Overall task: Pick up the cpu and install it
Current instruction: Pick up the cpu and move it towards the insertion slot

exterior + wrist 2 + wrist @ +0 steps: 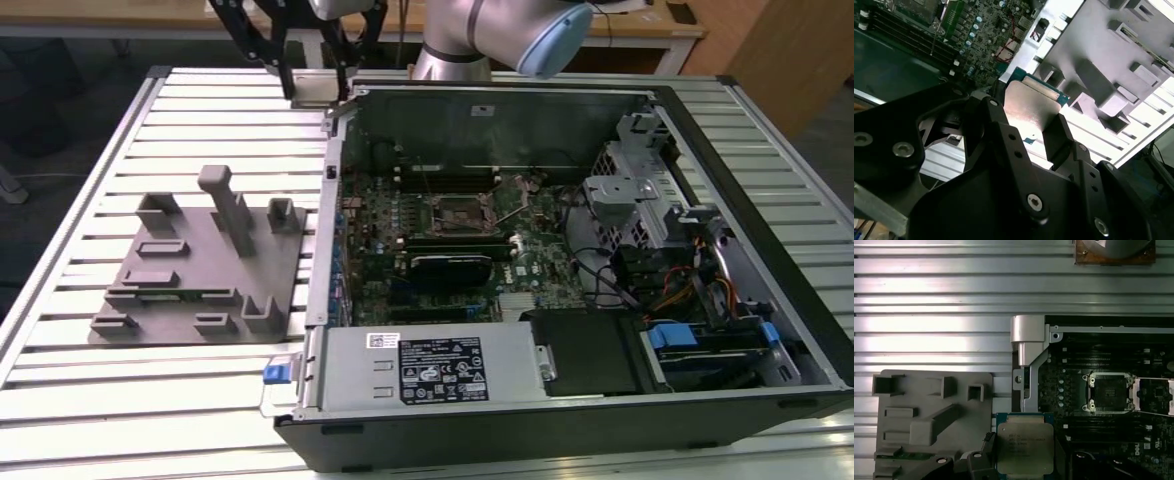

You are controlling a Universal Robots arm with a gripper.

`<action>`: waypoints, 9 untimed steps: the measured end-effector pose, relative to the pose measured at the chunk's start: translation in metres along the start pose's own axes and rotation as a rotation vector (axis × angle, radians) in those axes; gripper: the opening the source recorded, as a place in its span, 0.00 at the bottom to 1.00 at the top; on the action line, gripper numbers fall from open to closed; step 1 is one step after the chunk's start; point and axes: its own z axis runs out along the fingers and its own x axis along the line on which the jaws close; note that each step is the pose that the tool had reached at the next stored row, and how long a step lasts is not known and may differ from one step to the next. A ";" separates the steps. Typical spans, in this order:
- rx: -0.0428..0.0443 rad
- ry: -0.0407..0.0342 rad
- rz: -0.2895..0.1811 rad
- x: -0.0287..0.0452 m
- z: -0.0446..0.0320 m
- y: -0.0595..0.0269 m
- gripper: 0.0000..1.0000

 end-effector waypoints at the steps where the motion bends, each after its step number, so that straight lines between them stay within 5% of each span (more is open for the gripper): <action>1: 0.0001 0.0002 0.000 -0.0018 0.0009 0.0002 0.54; 9: 0.0013 0.0021 0.000 -0.0139 0.0077 0.0015 0.54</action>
